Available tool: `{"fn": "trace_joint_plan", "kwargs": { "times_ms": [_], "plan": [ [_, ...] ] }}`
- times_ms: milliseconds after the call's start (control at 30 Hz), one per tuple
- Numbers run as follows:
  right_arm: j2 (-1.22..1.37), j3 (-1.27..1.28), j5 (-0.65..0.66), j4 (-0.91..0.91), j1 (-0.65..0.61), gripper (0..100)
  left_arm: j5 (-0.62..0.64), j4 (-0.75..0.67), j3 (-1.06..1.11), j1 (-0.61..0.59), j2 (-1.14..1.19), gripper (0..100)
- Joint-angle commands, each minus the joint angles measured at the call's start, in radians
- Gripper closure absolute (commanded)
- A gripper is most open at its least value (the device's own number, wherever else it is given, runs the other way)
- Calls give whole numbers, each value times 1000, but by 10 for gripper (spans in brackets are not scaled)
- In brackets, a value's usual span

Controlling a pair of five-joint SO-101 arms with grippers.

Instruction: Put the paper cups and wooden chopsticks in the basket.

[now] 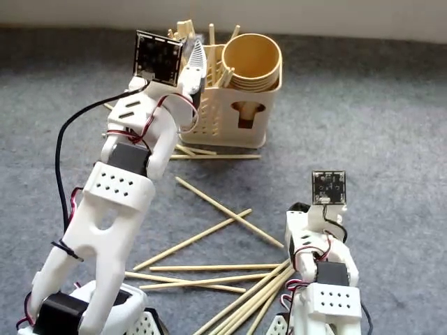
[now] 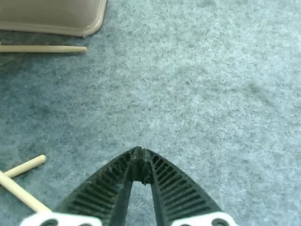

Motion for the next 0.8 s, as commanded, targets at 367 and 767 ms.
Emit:
{"fn": "trace_joint_plan", "kwargs": {
  "times_ms": [367, 767],
  "plan": [
    [-12, -5, 3, -25, 5, 992, 3, 381, -232, -5, -31, 919],
    [-12, -13, -84, -25, 93, 992, 3, 773, -472, 25, -31, 919]
  ]
}}
